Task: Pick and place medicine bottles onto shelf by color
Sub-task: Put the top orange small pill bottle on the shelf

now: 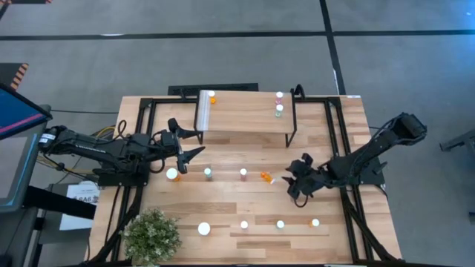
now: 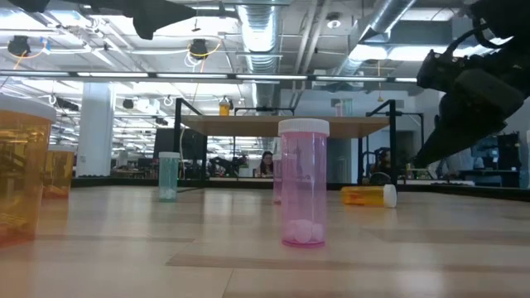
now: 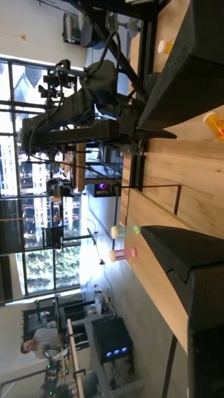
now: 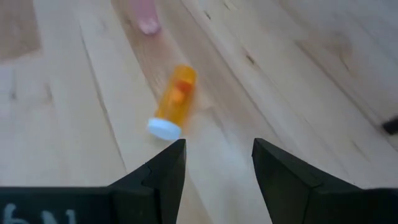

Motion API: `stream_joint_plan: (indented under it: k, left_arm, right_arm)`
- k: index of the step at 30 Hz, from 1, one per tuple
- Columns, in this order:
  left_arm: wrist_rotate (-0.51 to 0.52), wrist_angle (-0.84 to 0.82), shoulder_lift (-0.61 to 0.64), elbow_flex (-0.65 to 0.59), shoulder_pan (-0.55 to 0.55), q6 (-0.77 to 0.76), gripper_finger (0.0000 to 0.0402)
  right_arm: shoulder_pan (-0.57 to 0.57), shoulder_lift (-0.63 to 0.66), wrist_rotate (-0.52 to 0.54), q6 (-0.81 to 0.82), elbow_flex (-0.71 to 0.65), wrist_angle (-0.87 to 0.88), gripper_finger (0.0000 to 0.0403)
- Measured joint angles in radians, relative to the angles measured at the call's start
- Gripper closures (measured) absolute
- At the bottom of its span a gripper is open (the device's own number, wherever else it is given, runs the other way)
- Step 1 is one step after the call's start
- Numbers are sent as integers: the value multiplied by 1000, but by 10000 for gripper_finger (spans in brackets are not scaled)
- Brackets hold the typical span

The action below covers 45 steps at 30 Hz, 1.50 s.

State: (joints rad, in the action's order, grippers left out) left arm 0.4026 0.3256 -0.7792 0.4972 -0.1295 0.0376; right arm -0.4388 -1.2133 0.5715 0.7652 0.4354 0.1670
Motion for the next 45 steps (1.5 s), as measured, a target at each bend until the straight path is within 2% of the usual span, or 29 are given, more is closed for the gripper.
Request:
stream_joint_plan:
  k: [8, 20, 31, 37, 45]
  left_arm:
    - [0, 1, 0, 0, 0, -13, 148]
    - [1, 0, 0, 0, 0, -15, 148]
    - [1, 0, 0, 0, 0, -15, 148]
    - [1, 0, 0, 0, 0, -15, 148]
    - [0, -1, 0, 0, 0, -15, 148]
  right_arm:
    - [-6, -46, -14, -101, 0, -249, 192]
    - [-3, -309, -16, -39, 0, -401, 174]
    - [41, -423, -8, 25, 8, -466, 152]
    - [43, -404, -17, 24, 7, -457, 176]
    - [43, -315, -48, 16, 4, -406, 243]
